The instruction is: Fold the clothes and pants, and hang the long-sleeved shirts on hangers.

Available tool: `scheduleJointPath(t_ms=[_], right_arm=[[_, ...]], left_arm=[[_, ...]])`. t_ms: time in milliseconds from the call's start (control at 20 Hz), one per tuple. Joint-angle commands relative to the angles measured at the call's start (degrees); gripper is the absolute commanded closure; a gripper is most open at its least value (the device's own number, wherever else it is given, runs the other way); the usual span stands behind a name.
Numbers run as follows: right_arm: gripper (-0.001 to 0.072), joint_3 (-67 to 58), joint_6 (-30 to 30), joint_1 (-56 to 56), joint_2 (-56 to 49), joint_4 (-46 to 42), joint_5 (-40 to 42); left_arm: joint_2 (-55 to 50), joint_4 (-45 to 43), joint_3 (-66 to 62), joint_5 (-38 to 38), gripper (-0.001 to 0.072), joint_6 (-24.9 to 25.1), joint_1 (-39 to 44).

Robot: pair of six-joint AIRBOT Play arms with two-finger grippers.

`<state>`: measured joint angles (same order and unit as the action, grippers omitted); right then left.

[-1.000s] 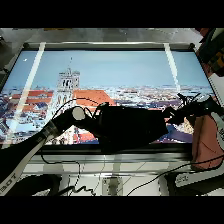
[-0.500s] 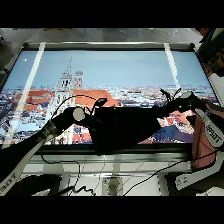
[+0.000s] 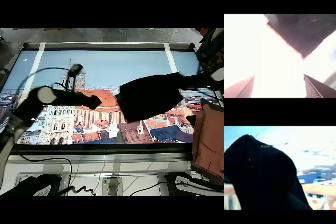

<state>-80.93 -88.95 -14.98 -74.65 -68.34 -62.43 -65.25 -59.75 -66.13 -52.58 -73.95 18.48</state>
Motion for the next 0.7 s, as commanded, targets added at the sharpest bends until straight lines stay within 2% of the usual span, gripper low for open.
scheduleJointPath(t_ms=[0,200,500,650], right_arm=[[0.0676,-2.40,-22.91,-8.55,10.16,-16.76,-8.90],[0.0676,-2.40,-37.03,-22.53,18.05,-25.42,-23.56],[0.0663,-2.36,-60.04,-38.77,26.27,-29.40,-34.38],[0.0662,-2.29,-63.17,-41.83,28.06,-32.57,-37.24]], left_arm=[[6.93,-0.24,-1.46,0.11,0.0019,1.31,-6.14],[12.07,-0.20,-1.46,0.11,0.0019,1.31,-6.78],[13.40,1.73,-1.44,0.11,0.0019,1.05,-6.78],[13.40,2.78,-1.44,0.11,0.0019,1.07,-6.78]])
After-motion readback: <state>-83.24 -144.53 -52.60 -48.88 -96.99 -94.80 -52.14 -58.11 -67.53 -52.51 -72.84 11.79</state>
